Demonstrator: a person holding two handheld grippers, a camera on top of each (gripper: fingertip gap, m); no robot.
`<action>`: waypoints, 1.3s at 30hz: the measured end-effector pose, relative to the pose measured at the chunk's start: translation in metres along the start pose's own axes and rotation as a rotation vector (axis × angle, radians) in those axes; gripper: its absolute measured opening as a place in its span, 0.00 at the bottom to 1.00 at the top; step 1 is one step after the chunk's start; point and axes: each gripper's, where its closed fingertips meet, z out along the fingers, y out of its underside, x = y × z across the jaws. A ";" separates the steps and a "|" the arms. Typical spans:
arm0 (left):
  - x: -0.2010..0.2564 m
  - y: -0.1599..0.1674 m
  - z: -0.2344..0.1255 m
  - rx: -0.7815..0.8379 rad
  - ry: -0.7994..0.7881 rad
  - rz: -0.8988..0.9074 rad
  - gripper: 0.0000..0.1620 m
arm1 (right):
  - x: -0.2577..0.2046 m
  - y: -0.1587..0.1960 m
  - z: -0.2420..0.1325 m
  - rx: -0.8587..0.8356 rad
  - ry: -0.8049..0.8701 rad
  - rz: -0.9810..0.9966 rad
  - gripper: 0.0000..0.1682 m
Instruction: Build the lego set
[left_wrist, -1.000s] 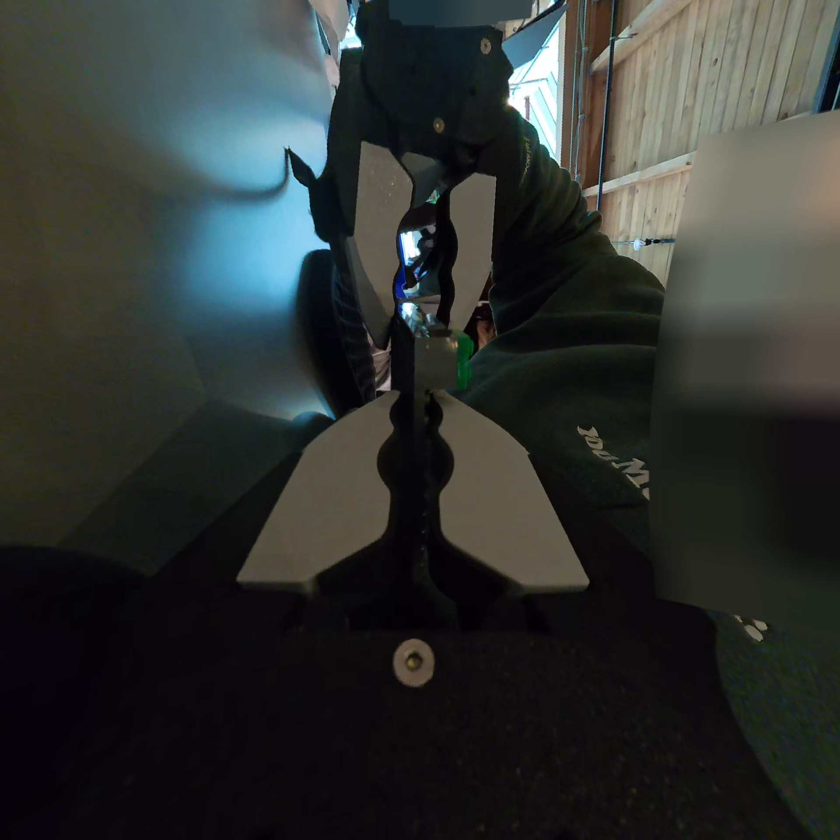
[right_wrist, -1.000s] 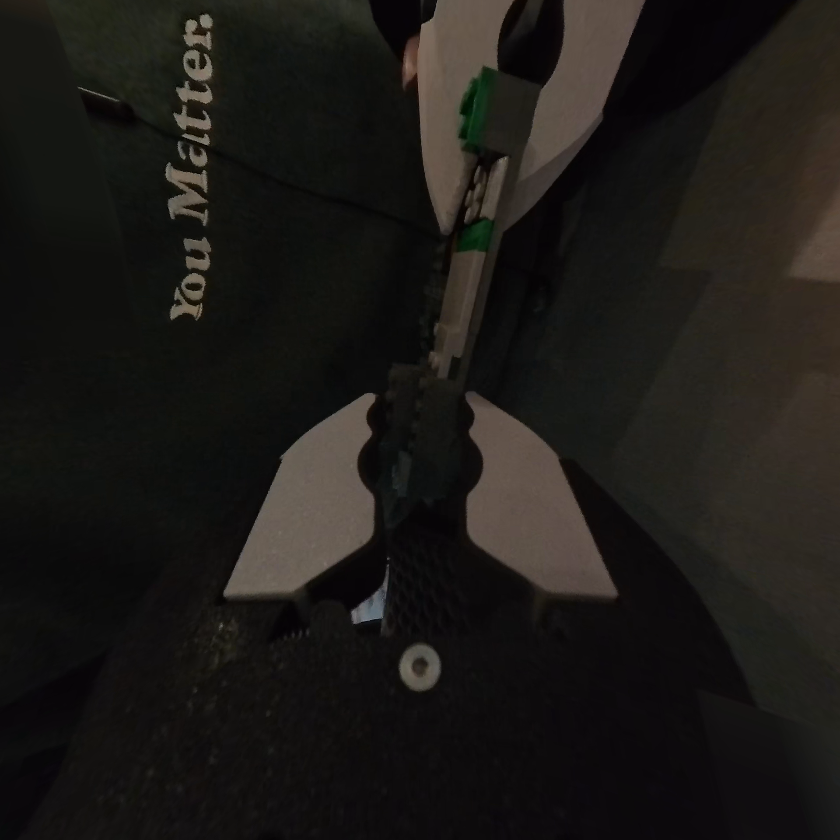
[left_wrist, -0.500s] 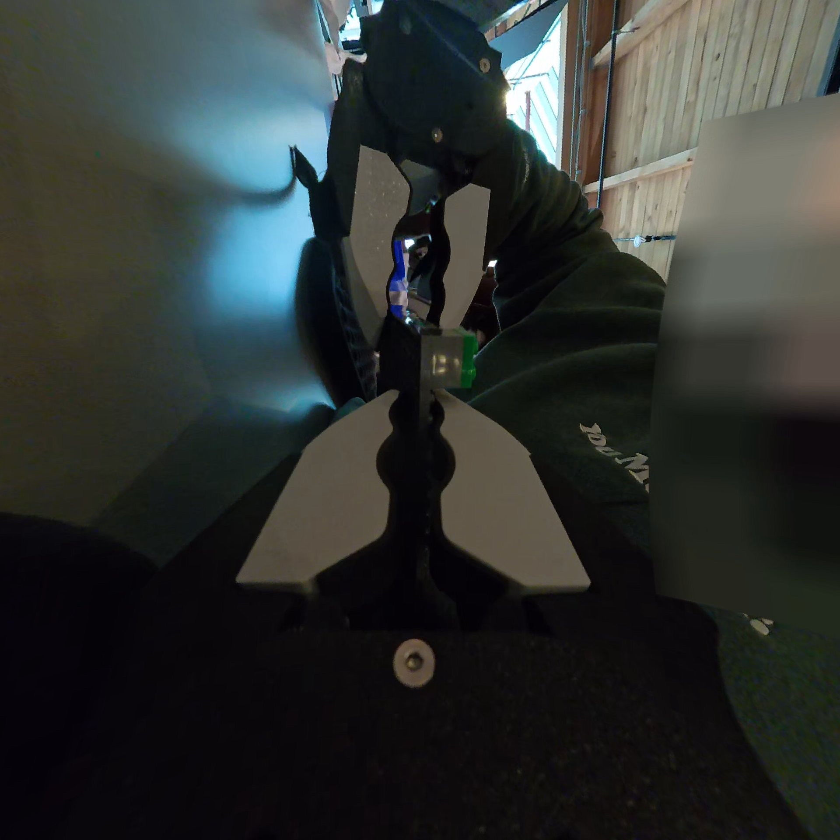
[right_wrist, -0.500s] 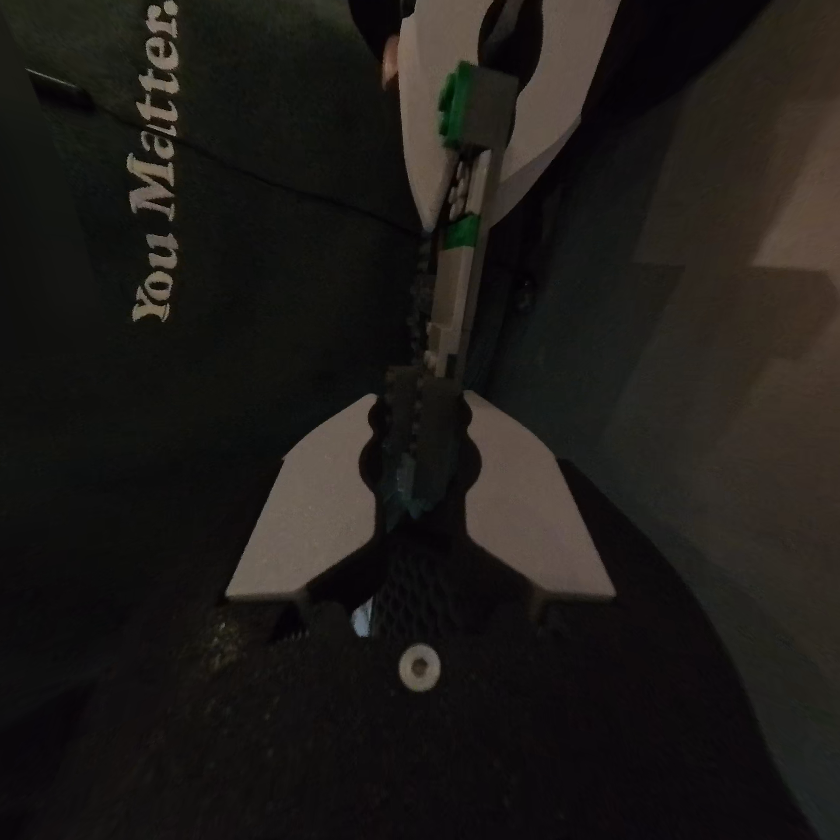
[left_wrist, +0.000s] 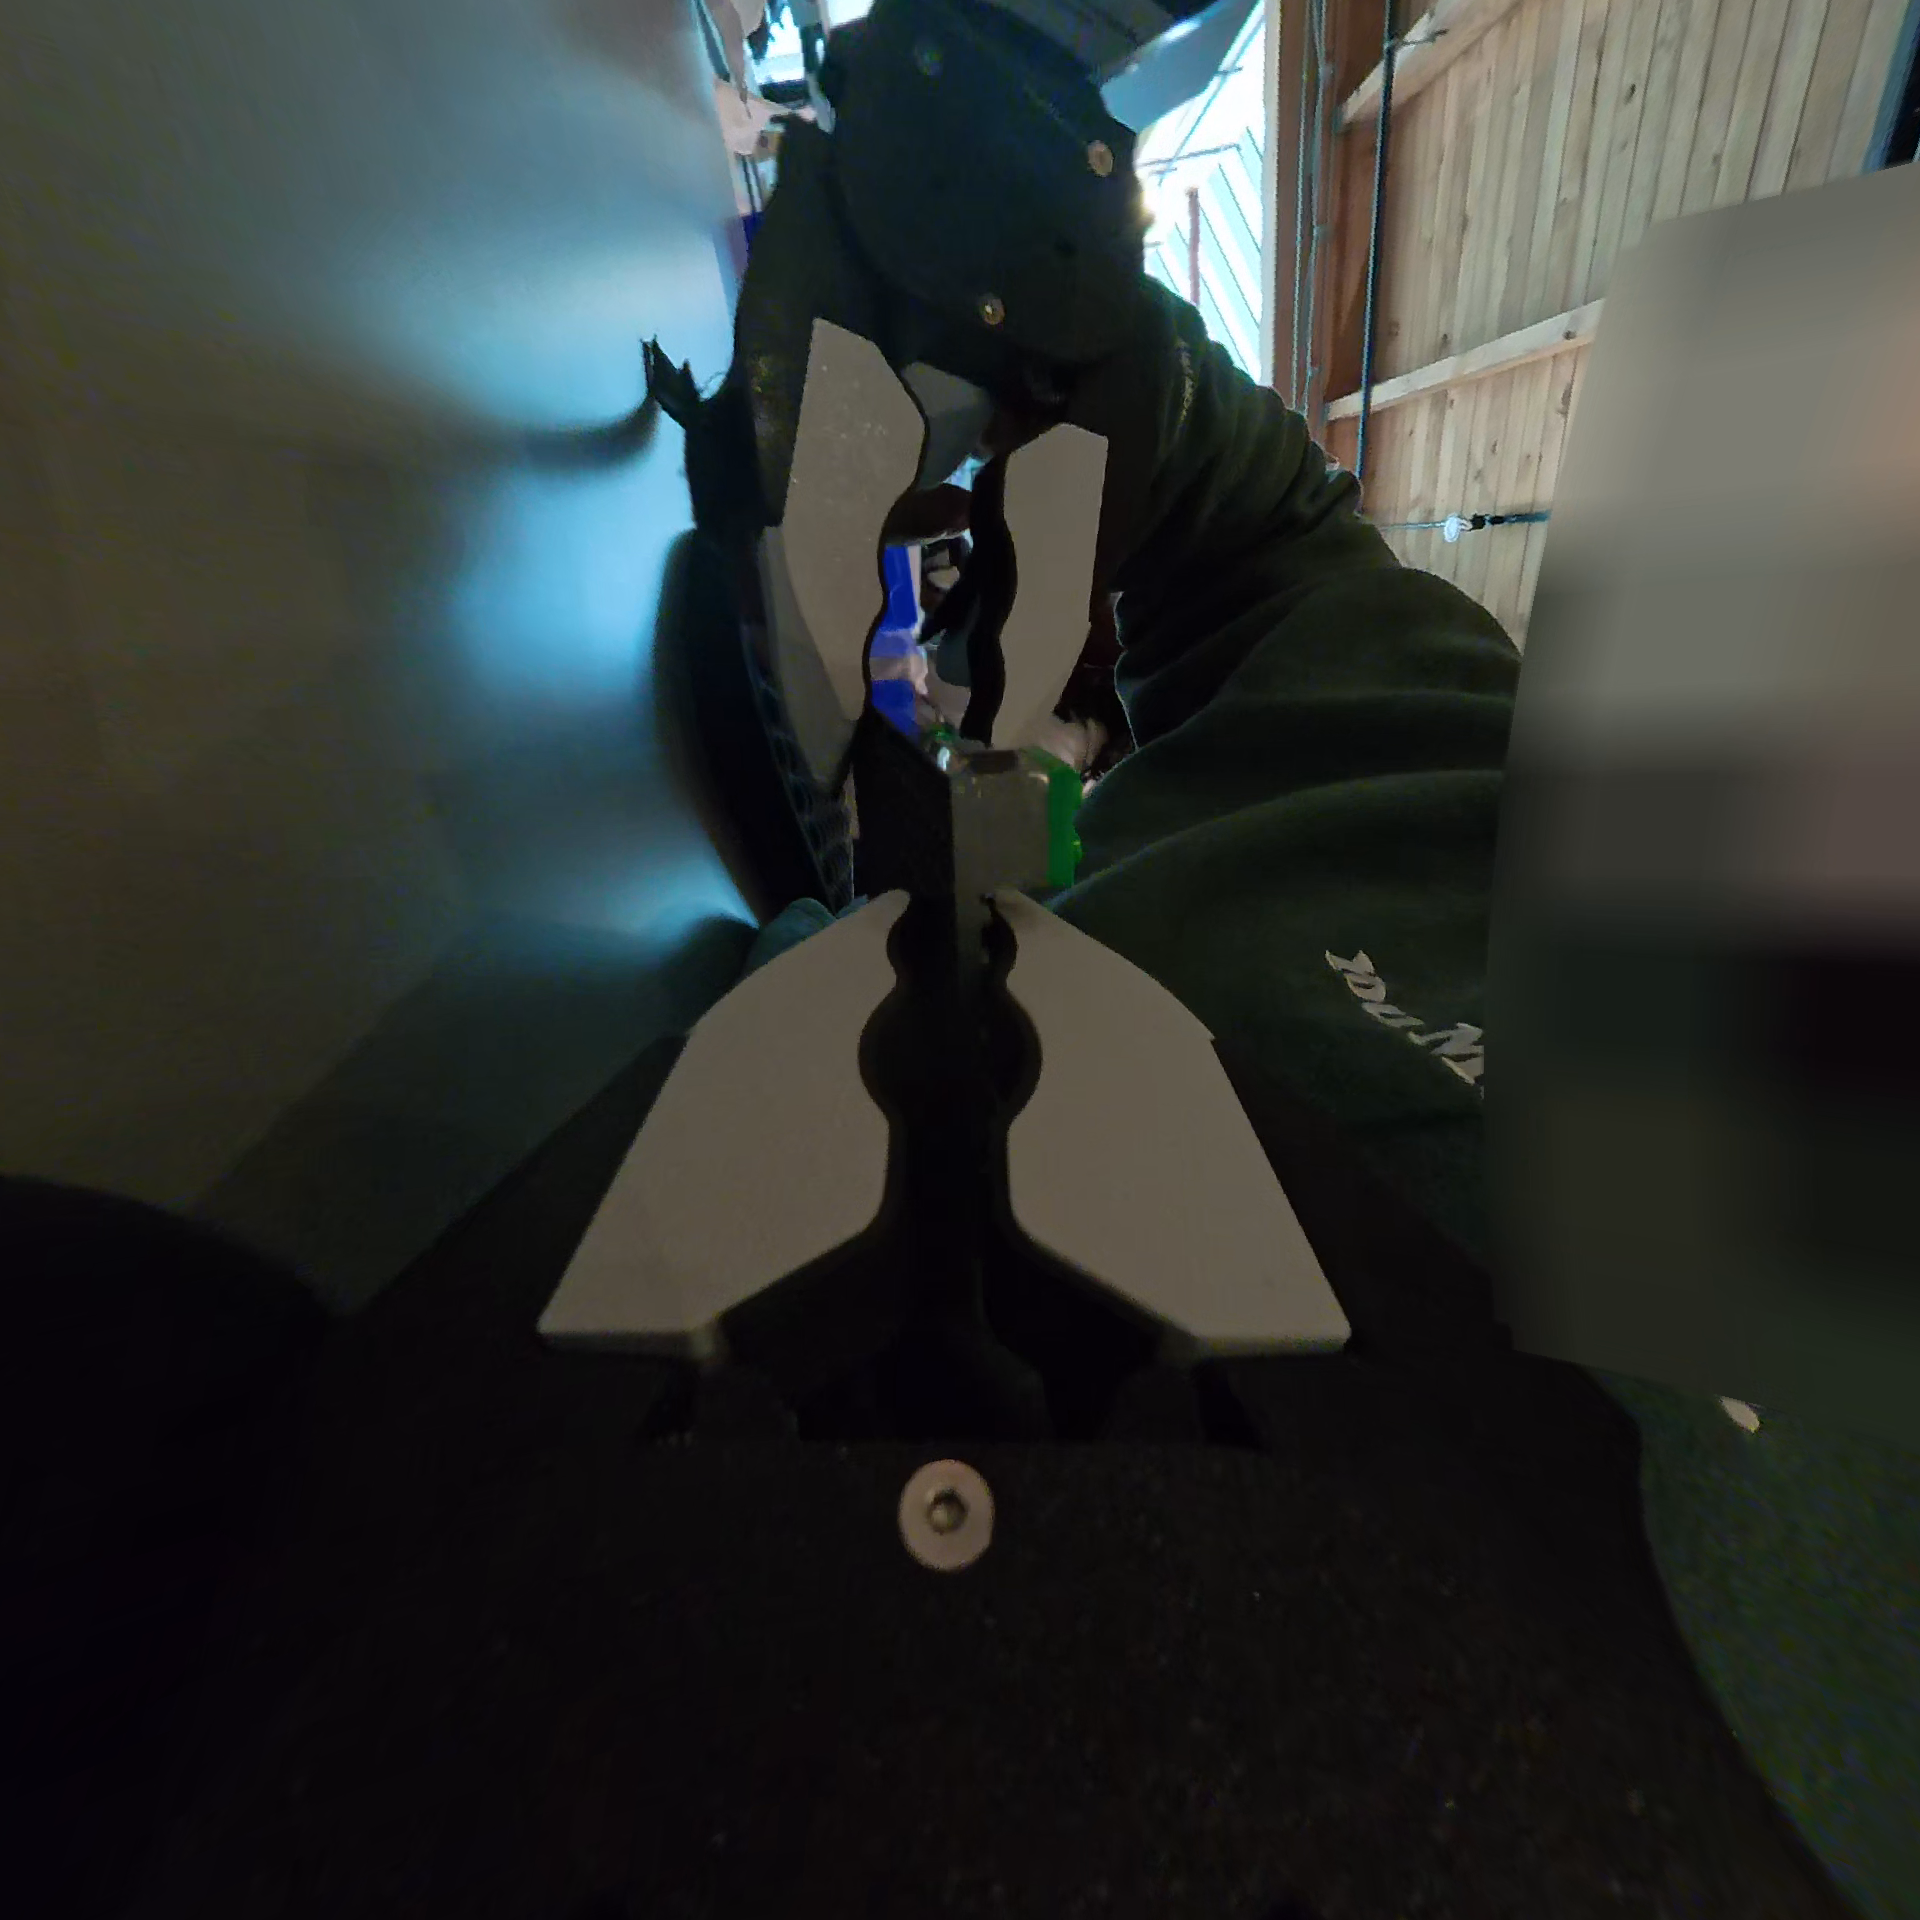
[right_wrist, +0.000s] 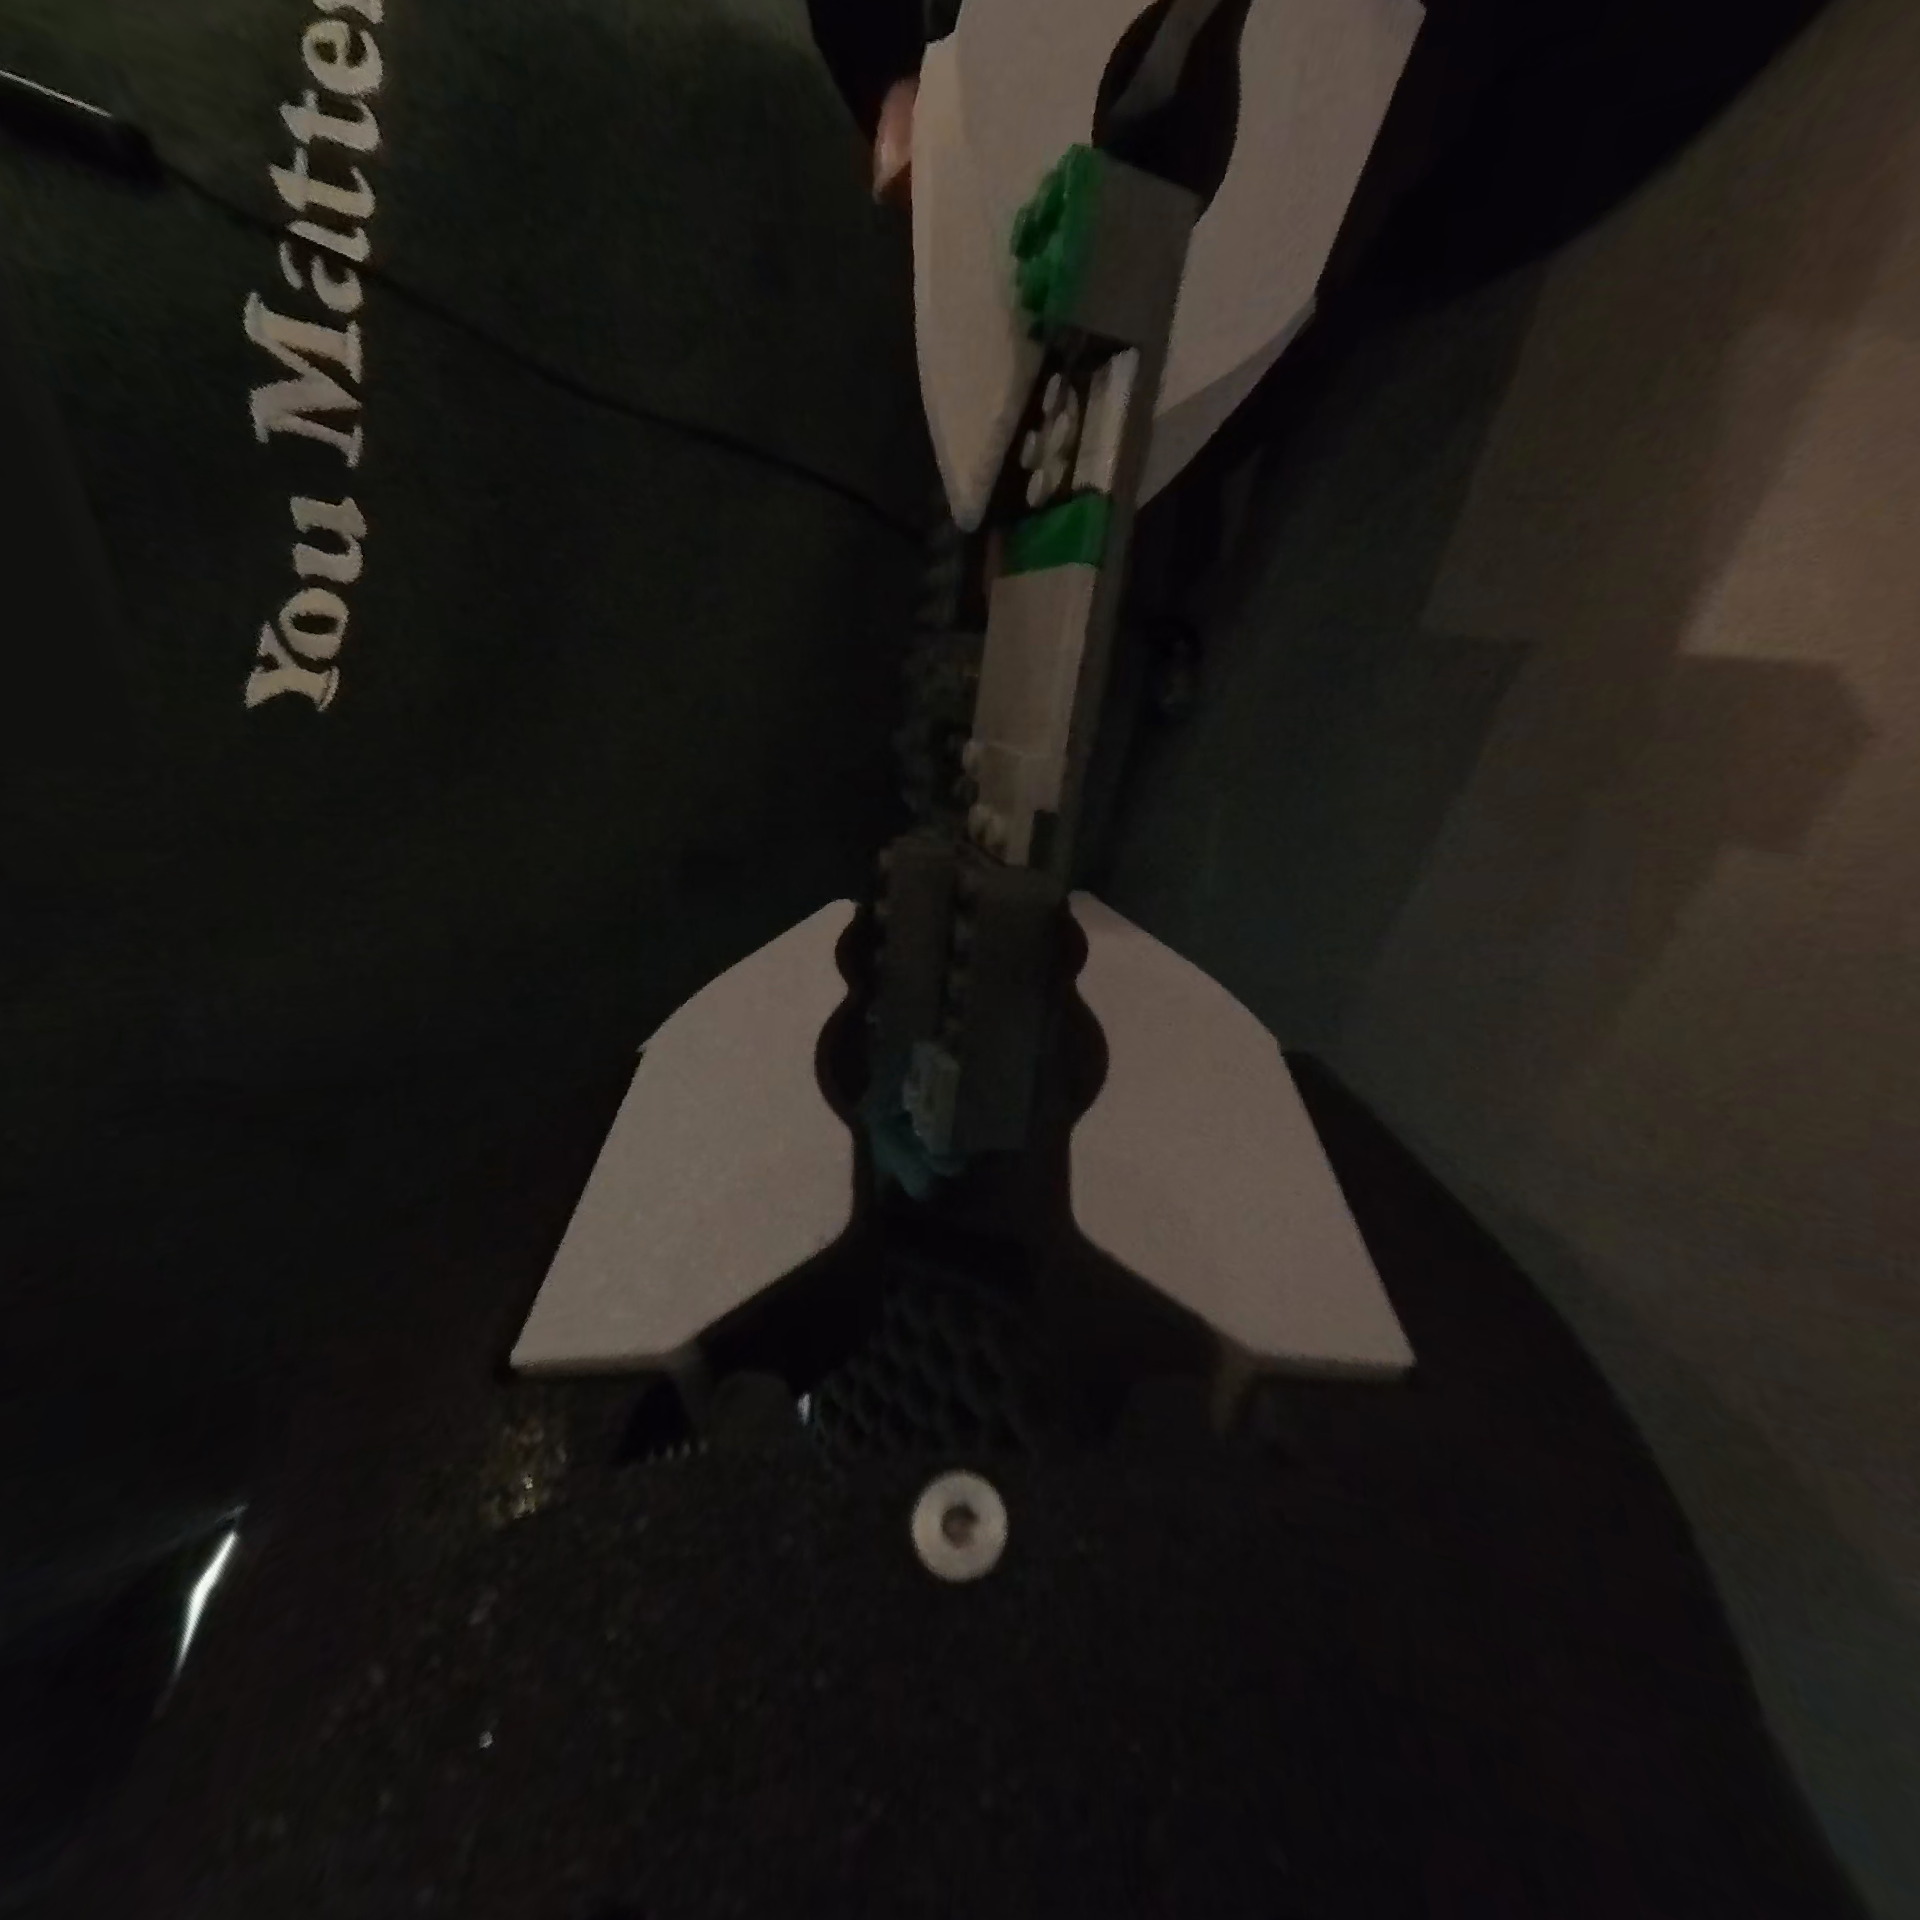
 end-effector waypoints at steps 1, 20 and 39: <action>0.001 0.000 0.000 -0.001 0.000 0.006 0.06 | 0.000 0.000 0.000 0.000 -0.008 0.004 0.19; 0.002 0.002 0.000 -0.004 0.013 0.018 0.06 | -0.005 -0.004 0.002 0.022 -0.037 0.024 0.17; 0.008 -0.067 -0.022 0.187 -0.016 0.075 0.04 | -0.012 -0.059 -0.112 0.447 0.952 -0.557 0.24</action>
